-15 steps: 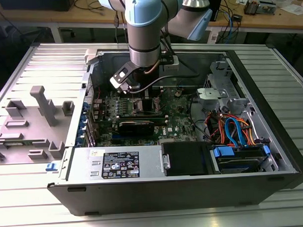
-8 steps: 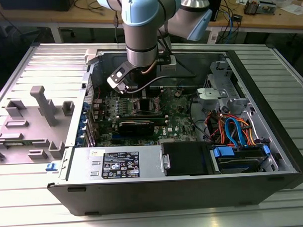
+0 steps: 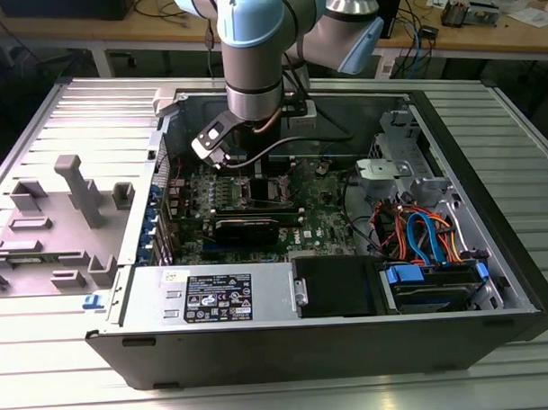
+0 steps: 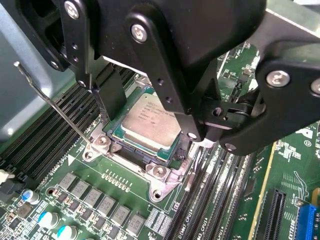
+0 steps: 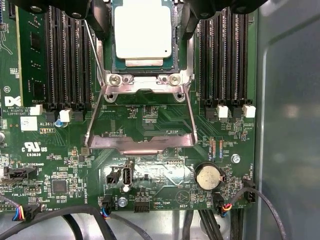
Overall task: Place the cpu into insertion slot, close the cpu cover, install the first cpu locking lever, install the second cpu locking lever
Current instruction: 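Place the cpu into insertion slot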
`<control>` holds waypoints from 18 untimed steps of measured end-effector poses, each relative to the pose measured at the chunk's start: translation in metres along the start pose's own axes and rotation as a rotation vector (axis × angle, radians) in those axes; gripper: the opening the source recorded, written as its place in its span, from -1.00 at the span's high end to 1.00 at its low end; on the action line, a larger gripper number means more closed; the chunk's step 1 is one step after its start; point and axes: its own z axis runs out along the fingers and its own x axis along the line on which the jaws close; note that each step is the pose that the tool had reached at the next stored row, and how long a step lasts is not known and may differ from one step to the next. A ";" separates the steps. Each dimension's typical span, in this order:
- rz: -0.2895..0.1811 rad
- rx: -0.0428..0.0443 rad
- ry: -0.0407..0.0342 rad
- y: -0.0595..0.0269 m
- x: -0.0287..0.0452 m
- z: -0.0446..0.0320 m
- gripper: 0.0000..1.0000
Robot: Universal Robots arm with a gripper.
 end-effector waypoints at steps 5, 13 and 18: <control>0.003 0.0001 0.0066 -0.0001 0.0009 0.0004 -0.36; 0.004 0.0000 0.0068 -0.0002 0.0020 0.0006 -0.36; 0.004 0.0000 0.0050 0.0022 0.0020 0.0006 -0.36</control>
